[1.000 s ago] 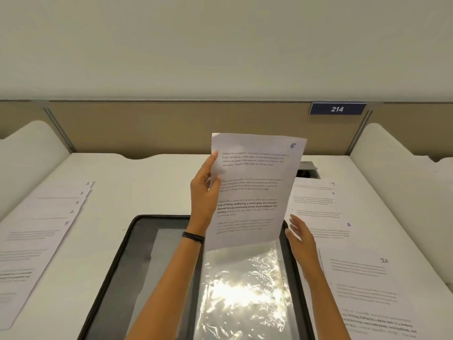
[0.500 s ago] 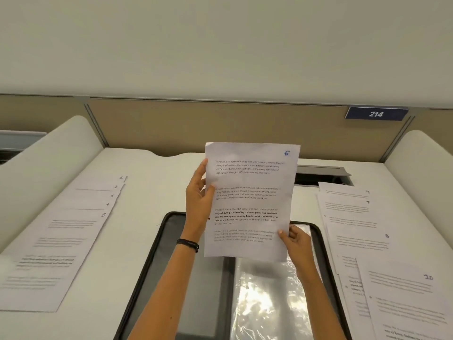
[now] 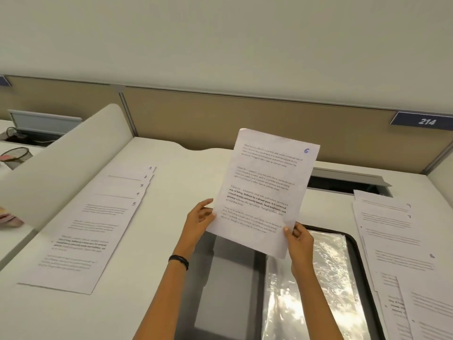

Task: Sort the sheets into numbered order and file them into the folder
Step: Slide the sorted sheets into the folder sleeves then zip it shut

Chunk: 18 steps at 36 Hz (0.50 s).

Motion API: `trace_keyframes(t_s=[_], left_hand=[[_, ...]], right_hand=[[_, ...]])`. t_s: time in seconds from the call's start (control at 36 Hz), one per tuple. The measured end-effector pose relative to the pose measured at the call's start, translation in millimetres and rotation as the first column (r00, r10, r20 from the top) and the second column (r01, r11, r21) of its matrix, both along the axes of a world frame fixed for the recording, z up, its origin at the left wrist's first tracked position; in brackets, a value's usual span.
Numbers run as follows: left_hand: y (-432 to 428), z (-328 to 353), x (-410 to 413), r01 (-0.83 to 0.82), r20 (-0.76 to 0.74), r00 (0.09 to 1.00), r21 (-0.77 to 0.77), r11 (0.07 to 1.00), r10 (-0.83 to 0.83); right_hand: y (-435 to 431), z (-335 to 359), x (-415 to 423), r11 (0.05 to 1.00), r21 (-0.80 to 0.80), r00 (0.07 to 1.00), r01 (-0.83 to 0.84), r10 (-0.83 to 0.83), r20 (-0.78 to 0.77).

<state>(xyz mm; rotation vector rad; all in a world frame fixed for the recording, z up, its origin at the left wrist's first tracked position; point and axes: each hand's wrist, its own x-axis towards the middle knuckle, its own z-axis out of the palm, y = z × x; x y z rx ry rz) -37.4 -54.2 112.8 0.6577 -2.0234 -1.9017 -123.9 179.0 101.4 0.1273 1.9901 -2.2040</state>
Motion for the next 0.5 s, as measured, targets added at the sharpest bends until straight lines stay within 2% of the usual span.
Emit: trace_keyframes(t_s=[0.14, 0.28, 0.42, 0.5], left_hand=[[-14.1, -20.0, 16.7, -0.047, 0.023, 0.999, 0.139, 0.989, 0.044], [-23.8, -35.4, 24.2, -0.11, 0.049, 0.994, 0.322, 0.94, 0.099], [-29.6, -45.2, 27.7, -0.113, 0.067, 0.993, 0.383, 0.917, 0.094], [-36.1, -49.1, 28.1, -0.168, 0.084, 0.986, 0.424, 0.89, 0.146]], right_hand=[[-27.8, -6.1, 1.1, 1.0, -0.003, 1.0, 0.019, -0.018, 0.019], [-53.4, -16.8, 0.6, 1.0, 0.02, 0.999, 0.002, -0.003, 0.049], [-79.1, -19.9, 4.1, 0.999, 0.035, 0.997, -0.012, 0.009, 0.075], [-92.1, -22.6, 7.2, 0.998, 0.055, 0.997, -0.032, 0.028, 0.074]])
